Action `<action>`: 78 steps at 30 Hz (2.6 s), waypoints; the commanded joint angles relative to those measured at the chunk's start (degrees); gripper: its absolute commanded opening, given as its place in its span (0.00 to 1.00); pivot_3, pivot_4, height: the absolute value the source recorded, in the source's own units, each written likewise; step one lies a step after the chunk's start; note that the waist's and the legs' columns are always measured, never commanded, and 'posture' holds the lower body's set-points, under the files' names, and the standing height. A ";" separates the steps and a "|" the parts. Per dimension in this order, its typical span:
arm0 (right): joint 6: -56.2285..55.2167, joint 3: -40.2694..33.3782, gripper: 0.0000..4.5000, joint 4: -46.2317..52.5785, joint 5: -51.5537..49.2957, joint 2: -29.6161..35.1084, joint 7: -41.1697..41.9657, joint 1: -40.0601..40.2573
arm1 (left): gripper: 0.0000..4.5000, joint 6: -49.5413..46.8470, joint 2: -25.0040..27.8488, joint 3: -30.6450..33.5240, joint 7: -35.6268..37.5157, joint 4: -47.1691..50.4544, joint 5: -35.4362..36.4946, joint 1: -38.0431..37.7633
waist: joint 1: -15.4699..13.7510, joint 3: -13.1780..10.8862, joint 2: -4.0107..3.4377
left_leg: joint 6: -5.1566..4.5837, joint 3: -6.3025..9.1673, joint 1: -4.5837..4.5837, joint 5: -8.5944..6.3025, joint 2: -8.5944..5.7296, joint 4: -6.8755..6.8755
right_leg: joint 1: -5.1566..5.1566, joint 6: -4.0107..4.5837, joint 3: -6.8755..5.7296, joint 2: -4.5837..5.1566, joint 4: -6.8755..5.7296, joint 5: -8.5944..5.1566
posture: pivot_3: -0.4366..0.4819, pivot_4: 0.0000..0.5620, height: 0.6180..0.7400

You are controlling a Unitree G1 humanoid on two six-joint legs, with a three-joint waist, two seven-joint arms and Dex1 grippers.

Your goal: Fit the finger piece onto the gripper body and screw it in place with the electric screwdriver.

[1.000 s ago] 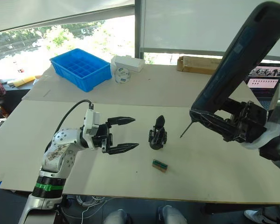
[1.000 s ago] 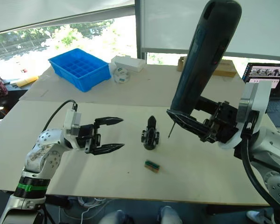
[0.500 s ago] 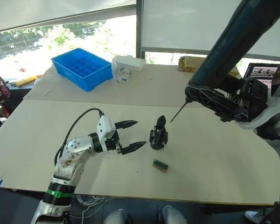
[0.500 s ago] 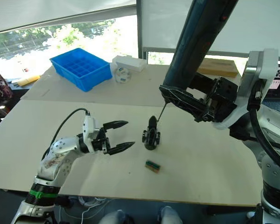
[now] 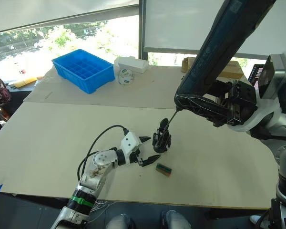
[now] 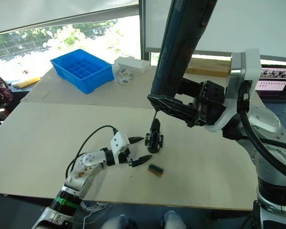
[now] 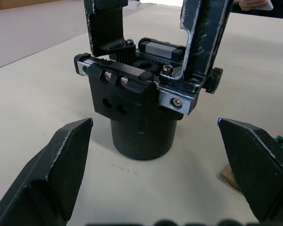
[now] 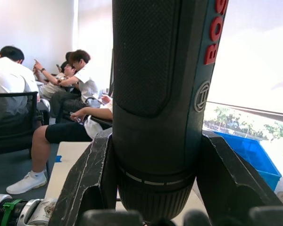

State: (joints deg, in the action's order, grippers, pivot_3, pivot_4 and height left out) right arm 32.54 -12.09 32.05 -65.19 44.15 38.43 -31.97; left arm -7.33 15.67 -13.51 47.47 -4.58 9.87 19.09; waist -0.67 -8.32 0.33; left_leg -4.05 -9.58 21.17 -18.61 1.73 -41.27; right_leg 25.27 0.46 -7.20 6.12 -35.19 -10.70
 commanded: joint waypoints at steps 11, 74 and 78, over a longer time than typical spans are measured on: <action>-0.72 -1.62 0.43 2.09 1.31 -0.57 -0.47 -0.83 | 1.00 4.86 -4.41 -1.79 -1.09 -8.35 -3.25 4.50 | 0.00 0.00 0.01 | -0.01 0.02 0.02 0.00 0.00 -0.01 | 0.00 0.00 -0.02 0.07 0.01 0.01 | 0.48 0.27 1.00; 0.62 -1.73 0.43 4.54 -1.98 -0.38 -3.25 0.91 | 0.99 23.15 -5.93 4.20 18.65 -43.60 -2.38 21.74 | 0.20 -0.01 0.02 | -0.23 0.06 0.10 -0.12 0.00 -0.08 | 0.00 -0.09 -0.10 0.20 0.13 0.13 | 0.48 0.27 1.00; 0.92 -1.58 0.43 4.43 -2.43 -0.01 -2.76 0.82 | 0.99 19.99 -3.70 3.56 19.55 -32.56 -1.71 15.86 | 0.84 -0.01 0.02 | -0.21 0.05 0.08 -0.11 0.01 -0.04 | 0.03 -0.07 -0.08 0.20 0.09 0.14 | 0.48 0.27 1.00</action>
State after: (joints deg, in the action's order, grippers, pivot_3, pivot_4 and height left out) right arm 33.53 -12.03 35.38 -66.17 43.71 35.74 -30.20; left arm 14.15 11.45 -9.94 66.81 -41.50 7.21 36.53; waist 0.17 -8.33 0.35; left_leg -4.26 -9.53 21.25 -18.73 1.75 -41.30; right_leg 25.31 0.40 -7.28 6.32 -35.10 -10.55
